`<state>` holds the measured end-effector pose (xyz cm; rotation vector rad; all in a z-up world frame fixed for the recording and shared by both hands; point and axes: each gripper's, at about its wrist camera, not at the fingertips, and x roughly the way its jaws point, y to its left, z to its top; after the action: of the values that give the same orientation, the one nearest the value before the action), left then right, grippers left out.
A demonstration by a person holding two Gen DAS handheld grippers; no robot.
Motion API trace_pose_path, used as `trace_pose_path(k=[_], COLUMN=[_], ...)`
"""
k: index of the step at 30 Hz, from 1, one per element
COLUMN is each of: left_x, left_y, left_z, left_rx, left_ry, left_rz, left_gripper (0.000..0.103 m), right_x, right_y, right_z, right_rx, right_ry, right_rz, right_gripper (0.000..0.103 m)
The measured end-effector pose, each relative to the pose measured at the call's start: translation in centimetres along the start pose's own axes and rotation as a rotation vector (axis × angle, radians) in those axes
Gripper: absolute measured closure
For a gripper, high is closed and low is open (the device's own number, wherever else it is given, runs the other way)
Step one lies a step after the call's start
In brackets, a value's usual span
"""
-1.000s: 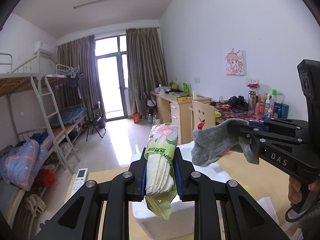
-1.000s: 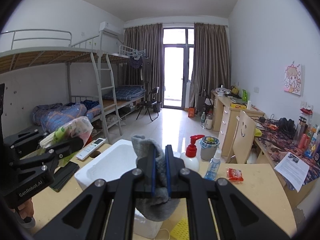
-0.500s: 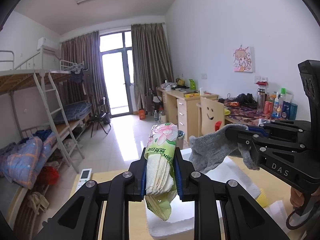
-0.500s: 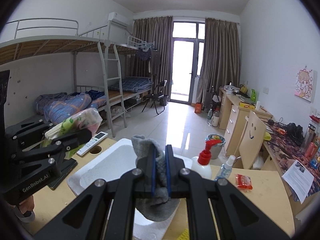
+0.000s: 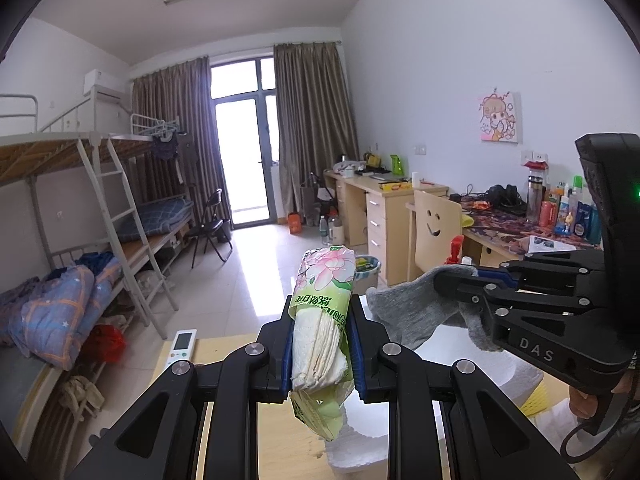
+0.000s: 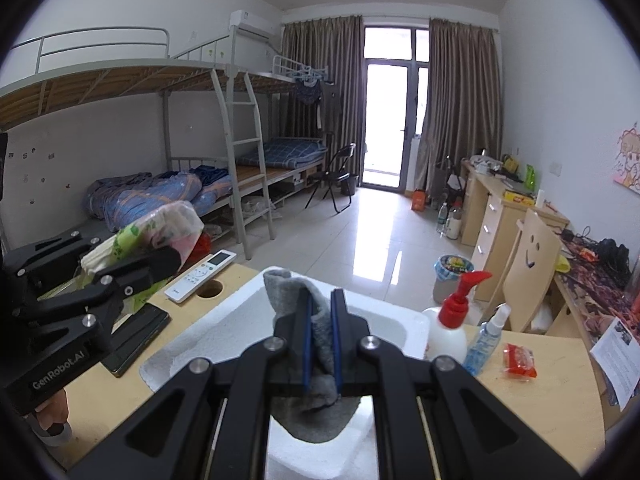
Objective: Organize soft objects
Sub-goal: 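Carry the grey sock and tissue pack over the white foam box, then open the right gripper to drop the grey sock into the foam box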
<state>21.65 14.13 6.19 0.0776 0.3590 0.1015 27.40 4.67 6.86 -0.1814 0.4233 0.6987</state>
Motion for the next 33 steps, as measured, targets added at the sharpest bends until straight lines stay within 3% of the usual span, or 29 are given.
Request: trace_pose_path(k=[4,5,6,8,9,25,29,33], left_x=[0.0,0.0,0.0,0.1,0.1,0.0,0.2,0.6], left_y=[-0.2,-0.2,-0.3,-0.3,-0.4,-0.6,-1.1,-0.8], left_z=[0.1,0.1,0.1,0.0,0.0,0.1,0.1,0.0], left_rx=[0.003,0.002,0.002,-0.001,-0.002,-0.013,-0.015,-0.018], left_ry=[0.0,0.0,0.0,0.002,0.002,0.012,0.015,0.026], left_rz=[0.003,0.005,0.007,0.009,0.01,0.003,-0.006,-0.017], left_gripper=[0.079,0.079,0.079,0.079,0.079,0.079,0.079,0.079], right_x=[0.6,0.7,0.8,0.8,0.7,-0.4,-1.1,-1.9], right_y=[0.1,0.2,0.2,0.1,0.2,0.1,-0.4,-1.1], right_z=[-0.2,-0.2,-0.3,-0.4,-0.4,-0.4,-0.4,-0.4], right_rx=[-0.003,-0.005,-0.005,0.0,0.004,-0.007,0.001,0.016], right_ry=[0.02,0.027,0.035,0.034,0.028,0.02,-0.004,-0.027], right_rz=[-0.004,0.002,0.007,0.013,0.011,-0.01,-0.026,-0.038], right_gripper=[0.089,0.078,0.058,0.034,0.03,0.022,0.002,0.0])
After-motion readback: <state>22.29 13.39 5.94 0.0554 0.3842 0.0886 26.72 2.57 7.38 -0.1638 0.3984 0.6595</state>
